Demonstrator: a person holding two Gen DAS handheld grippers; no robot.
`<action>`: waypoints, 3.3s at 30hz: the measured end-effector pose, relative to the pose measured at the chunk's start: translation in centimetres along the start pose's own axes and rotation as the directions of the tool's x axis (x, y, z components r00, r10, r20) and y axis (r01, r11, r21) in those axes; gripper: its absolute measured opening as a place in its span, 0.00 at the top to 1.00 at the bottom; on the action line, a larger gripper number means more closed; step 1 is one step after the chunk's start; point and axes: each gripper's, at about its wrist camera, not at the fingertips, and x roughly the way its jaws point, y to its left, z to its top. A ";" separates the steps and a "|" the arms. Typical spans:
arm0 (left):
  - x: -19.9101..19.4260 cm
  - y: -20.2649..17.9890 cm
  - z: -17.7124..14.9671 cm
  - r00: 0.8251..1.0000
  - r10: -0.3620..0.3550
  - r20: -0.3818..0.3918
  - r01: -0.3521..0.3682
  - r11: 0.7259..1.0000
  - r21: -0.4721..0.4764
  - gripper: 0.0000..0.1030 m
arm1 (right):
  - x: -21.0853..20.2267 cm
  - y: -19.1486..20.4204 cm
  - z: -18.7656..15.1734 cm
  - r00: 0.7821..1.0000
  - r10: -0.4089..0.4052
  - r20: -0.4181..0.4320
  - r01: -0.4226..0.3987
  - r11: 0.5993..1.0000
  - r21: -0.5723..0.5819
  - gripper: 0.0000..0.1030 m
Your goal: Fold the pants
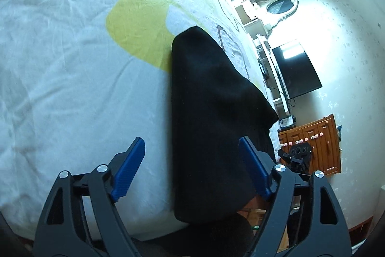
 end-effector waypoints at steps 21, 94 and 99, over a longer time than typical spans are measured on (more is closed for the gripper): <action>8.3 -0.9 6.6 0.999 -0.049 -0.009 0.048 0.998 -0.040 0.16 | 4.1 -2.2 6.4 0.981 0.190 0.049 -0.193 0.978 0.077 0.20; 2.3 3.5 16.9 0.913 0.379 0.151 -0.389 0.920 0.045 0.75 | 18.5 5.8 13.7 0.992 0.122 0.035 -0.125 0.987 0.106 0.64; 1.7 4.5 18.2 0.914 0.376 0.152 -0.385 0.922 0.035 0.75 | 19.8 6.4 14.1 0.991 0.134 0.023 -0.136 0.985 0.105 0.64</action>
